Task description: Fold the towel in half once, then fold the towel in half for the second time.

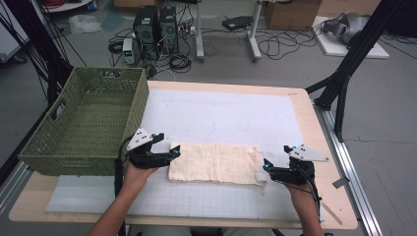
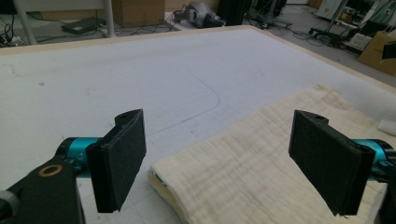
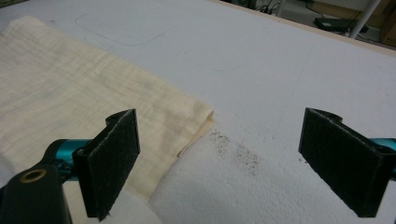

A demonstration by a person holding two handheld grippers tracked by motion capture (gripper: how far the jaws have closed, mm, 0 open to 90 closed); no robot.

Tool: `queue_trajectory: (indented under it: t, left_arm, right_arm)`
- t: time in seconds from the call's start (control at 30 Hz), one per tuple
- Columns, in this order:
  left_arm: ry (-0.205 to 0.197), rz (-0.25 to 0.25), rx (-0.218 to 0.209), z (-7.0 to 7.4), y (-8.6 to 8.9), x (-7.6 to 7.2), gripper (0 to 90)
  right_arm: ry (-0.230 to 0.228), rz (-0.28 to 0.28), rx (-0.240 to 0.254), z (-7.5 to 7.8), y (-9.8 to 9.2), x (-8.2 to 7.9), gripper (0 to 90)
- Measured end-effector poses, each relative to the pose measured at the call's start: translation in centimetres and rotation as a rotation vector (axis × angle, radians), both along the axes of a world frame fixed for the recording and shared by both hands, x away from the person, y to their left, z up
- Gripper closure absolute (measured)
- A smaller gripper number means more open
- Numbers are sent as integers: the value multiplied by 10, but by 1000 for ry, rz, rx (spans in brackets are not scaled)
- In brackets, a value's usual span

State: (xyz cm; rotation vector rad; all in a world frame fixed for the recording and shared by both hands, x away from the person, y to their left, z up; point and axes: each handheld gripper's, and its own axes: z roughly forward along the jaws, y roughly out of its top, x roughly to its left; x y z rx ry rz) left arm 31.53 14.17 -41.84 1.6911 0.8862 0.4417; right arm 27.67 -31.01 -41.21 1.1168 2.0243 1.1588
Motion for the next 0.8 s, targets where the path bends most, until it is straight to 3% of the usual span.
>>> queue_trajectory:
  t: [0.8]
  left_arm:
    - [40,10,9,-3,4,3,203]
  right_arm:
    - [4,-7,20,-2,-1,2,117]
